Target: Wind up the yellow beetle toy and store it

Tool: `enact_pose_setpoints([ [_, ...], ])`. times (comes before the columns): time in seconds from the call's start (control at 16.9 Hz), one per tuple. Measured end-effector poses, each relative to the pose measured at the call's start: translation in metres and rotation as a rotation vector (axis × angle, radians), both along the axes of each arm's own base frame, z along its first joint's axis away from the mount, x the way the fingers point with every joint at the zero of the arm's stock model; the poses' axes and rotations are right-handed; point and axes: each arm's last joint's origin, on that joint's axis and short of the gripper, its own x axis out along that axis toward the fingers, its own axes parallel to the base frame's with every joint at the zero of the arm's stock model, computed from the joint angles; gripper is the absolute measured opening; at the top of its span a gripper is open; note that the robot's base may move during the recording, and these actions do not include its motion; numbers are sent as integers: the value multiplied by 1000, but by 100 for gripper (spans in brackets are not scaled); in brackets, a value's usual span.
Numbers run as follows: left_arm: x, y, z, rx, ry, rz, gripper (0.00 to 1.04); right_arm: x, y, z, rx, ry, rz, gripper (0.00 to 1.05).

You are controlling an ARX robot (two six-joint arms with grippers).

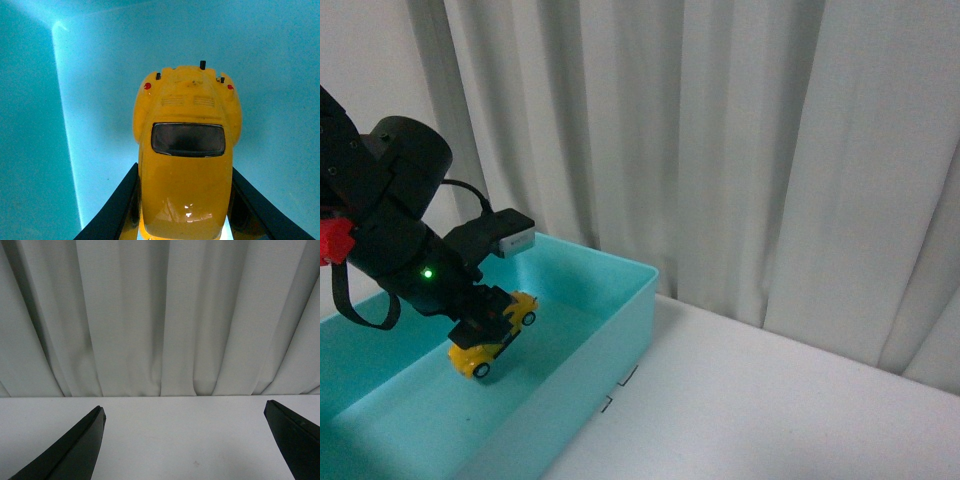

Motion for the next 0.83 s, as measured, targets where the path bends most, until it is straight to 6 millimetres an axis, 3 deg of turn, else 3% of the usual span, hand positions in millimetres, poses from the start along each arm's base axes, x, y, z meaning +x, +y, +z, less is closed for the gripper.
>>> enact_pose_setpoints([
  [0.41,3,-12,-20,-61,36,34,41,0,0,0,0,0,0,98],
  [0.71,3,-13,-21,-73,46,37,96,0,0,0,0,0,0,98],
  [0.83,1,-13,-18,-85,50,33,98,0,0,0,0,0,0,98],
])
